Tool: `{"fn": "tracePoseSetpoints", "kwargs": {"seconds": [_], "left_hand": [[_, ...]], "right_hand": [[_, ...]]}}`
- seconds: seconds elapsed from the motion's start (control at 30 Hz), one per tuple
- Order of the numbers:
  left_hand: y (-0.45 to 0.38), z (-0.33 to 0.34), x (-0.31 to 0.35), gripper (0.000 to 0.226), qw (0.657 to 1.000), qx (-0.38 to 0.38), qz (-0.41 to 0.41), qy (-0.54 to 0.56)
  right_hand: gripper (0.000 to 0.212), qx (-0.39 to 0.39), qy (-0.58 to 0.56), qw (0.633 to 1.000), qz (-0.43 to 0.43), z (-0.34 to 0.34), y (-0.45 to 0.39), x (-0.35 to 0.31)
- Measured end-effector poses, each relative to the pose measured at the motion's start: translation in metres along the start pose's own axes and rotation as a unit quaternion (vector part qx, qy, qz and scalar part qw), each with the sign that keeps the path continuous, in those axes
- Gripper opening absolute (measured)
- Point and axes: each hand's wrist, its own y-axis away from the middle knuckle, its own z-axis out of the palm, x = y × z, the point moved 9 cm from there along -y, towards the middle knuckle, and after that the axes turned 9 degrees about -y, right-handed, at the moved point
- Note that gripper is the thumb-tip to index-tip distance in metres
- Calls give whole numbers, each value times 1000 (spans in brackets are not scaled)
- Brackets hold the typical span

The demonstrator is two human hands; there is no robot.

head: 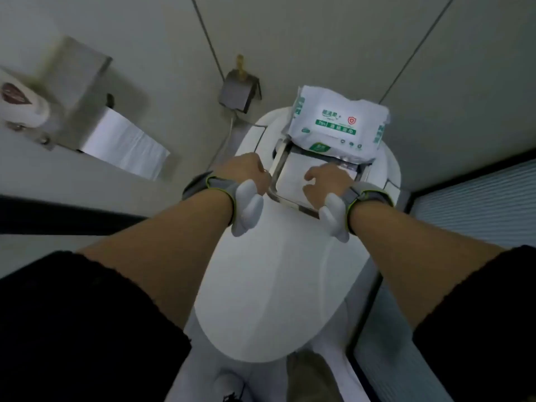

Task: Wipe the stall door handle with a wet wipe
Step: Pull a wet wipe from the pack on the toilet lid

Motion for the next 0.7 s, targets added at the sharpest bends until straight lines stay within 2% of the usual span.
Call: {"fn": "tracePoseSetpoints", "kwargs": {"seconds": [0.2, 0.33, 0.43, 0.53, 0.7], "left_hand": [[-5, 21, 7, 26, 1000, -19, -2, -14], [-9, 19, -2, 28, 1000, -14, -7, 0], [-9, 11, -13, 27, 1000, -13, -21, 3], [-4, -5, -24, 27, 1000, 1, -28, 15], [24, -51, -56, 28, 999, 25, -29, 22]], "right_hand": [[45, -71, 48, 996, -8, 24, -14, 10], [47, -23, 98, 995, -4, 25, -21, 11], [41, -26, 92, 995, 35, 20, -25, 9], [27, 21, 48, 999, 12, 0, -27, -10], [18, 150, -18, 985, -88, -30, -9, -90]]}}
